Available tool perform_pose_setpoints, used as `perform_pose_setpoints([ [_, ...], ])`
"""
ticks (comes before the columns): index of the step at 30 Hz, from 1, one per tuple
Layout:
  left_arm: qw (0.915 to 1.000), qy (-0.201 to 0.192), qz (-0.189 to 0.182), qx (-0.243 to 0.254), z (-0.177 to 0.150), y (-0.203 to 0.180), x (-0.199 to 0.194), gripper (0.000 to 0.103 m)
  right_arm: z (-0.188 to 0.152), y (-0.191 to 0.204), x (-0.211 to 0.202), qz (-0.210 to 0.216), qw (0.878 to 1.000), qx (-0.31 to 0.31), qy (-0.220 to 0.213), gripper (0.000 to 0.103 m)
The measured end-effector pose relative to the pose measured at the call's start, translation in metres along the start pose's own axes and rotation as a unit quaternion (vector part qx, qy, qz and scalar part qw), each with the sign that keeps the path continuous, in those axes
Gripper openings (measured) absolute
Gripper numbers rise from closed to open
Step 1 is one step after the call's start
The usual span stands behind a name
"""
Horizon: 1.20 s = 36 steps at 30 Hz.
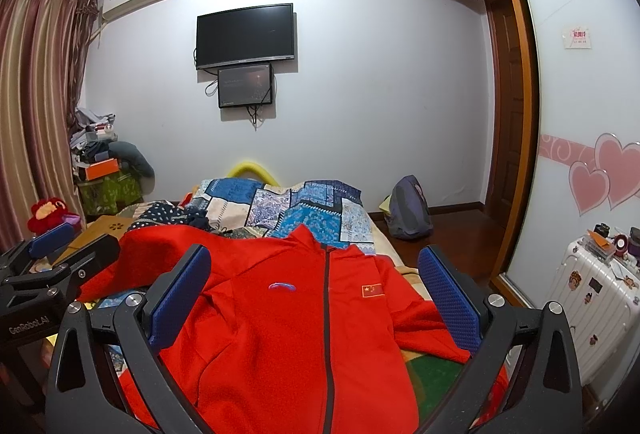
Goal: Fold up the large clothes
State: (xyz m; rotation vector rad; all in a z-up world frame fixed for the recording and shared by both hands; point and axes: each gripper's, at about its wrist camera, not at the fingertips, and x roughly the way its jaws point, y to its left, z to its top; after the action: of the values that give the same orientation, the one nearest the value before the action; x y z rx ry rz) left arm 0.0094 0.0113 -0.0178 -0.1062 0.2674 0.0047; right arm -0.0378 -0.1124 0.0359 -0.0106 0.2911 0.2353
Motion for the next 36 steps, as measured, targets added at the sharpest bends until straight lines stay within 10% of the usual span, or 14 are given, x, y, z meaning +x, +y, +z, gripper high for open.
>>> perform_pose_setpoints([
  [36, 1.0, 0.009, 0.002, -0.003, 0.0007, 0.0001, 0.0031, 0.103, -0.0054, 0.0014, 0.0059, 0.001, 1.0, 0.002, 0.005, 0.103],
])
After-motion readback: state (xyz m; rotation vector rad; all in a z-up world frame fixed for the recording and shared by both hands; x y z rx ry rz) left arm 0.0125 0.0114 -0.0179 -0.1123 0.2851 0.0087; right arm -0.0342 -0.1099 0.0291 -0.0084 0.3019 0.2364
